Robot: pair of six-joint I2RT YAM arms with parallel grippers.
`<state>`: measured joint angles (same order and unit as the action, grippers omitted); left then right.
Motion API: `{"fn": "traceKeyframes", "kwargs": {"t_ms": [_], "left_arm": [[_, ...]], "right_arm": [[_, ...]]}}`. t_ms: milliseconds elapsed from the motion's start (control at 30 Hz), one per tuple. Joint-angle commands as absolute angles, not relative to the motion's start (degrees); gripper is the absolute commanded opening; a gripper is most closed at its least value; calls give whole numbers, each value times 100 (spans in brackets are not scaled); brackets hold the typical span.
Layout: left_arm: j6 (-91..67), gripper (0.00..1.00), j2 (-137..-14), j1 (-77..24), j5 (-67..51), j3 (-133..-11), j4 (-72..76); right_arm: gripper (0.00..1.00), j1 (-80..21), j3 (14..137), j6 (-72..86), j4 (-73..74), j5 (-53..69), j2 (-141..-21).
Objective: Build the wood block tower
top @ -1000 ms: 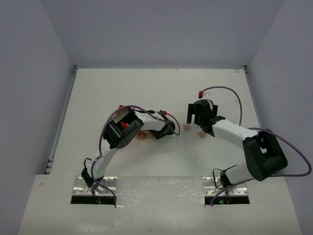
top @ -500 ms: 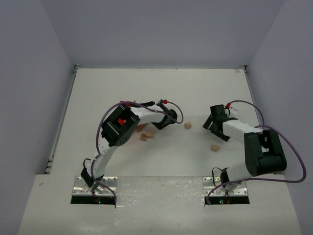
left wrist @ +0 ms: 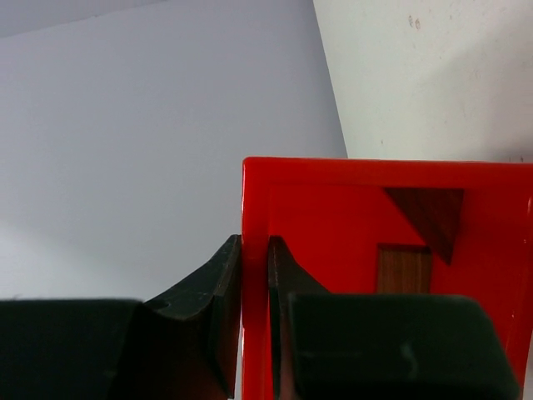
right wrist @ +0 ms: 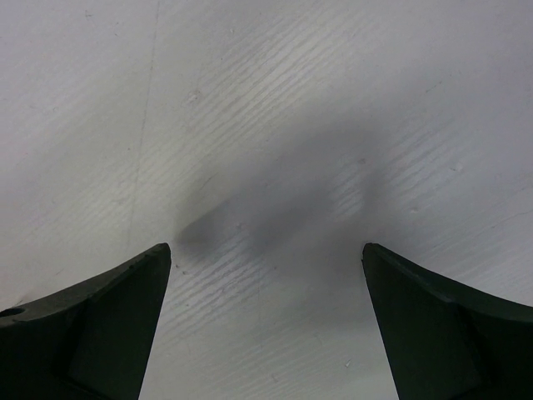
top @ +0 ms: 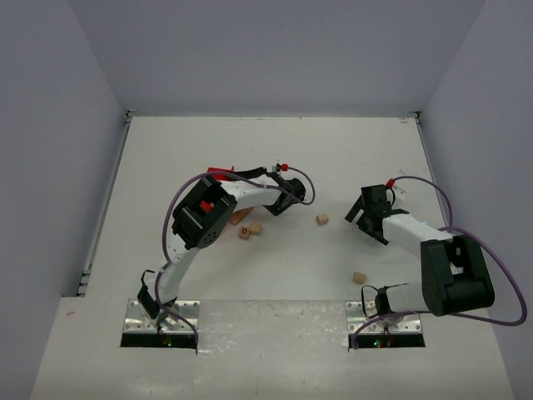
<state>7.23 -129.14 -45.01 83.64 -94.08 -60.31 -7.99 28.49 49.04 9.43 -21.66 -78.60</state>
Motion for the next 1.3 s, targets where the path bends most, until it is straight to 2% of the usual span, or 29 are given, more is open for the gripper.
{"fn": "traceKeyframes", "kwargs": {"t_ms": [0, 67, 133, 167, 200, 267, 333, 767, 1000, 1267], "left_arm": [[3311, 0, -12624, -4482, 9570, -8592, -4323], [5920, 0, -12146, -4541, 9051, -7791, -1928], [8649, 0, -11768, -4632, 8334, -6513, 2542], [9845, 0, -11645, -4675, 8209, -6031, 3603], [10090, 0, -11665, -4676, 8175, -5964, 3676], [9504, 0, -11851, -4676, 8248, -6389, 3117], [8882, 0, -12058, -4676, 8329, -6793, 1952], [9324, 0, -12489, -4918, 8518, -7099, 2433], [9501, 0, -12313, -4922, 8455, -6732, 2556], [9506, 0, -12328, -4918, 8477, -6874, 2562]], "right_arm": [[99, -823, 2649, 5043, 1074, -1498, -7909], [99, -821, 2593, 5036, 1047, -1519, -7841], [99, -830, 2539, 5024, 997, -1529, -7777], [99, -835, 2521, 5012, 969, -1525, -7761], [99, -835, 2514, 4992, 950, -1512, -7761], [99, -830, 2514, 4983, 967, -1512, -7765], [99, -855, 2519, 4978, 952, -1506, -7772], [99, -888, 2505, 4943, 854, -1468, -7799], [99, -896, 2497, 4932, 837, -1470, -7830], [99, -896, 2505, 4931, 848, -1494, -7792]]}}
